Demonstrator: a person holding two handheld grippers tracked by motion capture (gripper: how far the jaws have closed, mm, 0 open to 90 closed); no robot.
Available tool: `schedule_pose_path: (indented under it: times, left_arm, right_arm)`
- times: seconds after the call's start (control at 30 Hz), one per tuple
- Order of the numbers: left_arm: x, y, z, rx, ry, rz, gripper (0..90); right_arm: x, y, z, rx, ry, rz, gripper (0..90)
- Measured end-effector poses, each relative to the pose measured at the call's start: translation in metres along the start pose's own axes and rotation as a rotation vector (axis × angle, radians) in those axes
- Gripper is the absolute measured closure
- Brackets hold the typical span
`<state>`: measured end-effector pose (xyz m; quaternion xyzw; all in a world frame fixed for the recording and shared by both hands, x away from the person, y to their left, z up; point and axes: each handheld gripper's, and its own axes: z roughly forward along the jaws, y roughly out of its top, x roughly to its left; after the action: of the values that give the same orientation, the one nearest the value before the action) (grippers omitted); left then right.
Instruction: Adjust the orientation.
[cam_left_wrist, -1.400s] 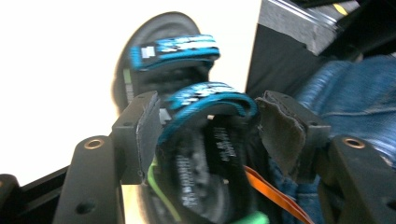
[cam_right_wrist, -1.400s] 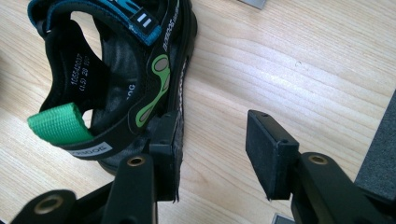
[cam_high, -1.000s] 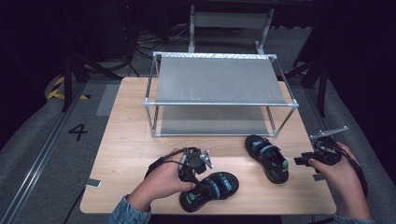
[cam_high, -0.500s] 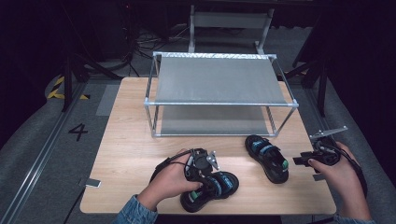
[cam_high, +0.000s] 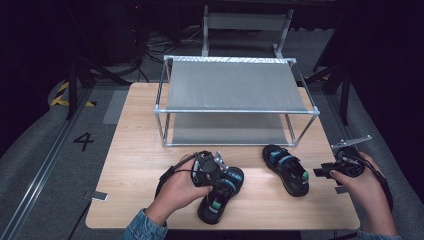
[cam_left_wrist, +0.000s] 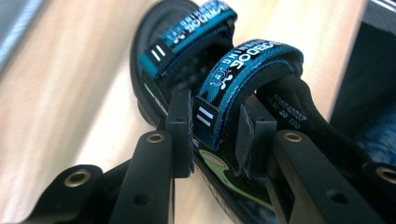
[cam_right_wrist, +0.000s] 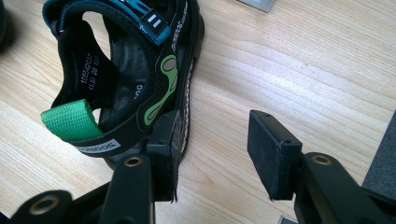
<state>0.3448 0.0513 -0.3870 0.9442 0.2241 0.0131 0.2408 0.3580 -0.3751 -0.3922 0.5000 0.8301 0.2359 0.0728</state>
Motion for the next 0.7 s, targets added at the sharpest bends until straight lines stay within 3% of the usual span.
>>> schedule_pose_path:
  times: [0.4,0.57,0.7]
  left_arm:
    - [0.021,-0.002,-0.018,-0.11,0.057,-0.191,70.4]
    - [0.023,0.0,-0.025,-0.12,0.069,-0.238,70.5]
    - [0.022,0.003,-0.031,-0.137,0.089,-0.241,70.5]
  right_arm:
    - [0.0,0.0,0.001,0.002,0.005,0.005,56.1]
    - [0.001,0.0,0.0,0.001,0.005,0.007,56.2]
    - [0.0,0.0,-0.001,-0.001,0.003,0.007,56.3]
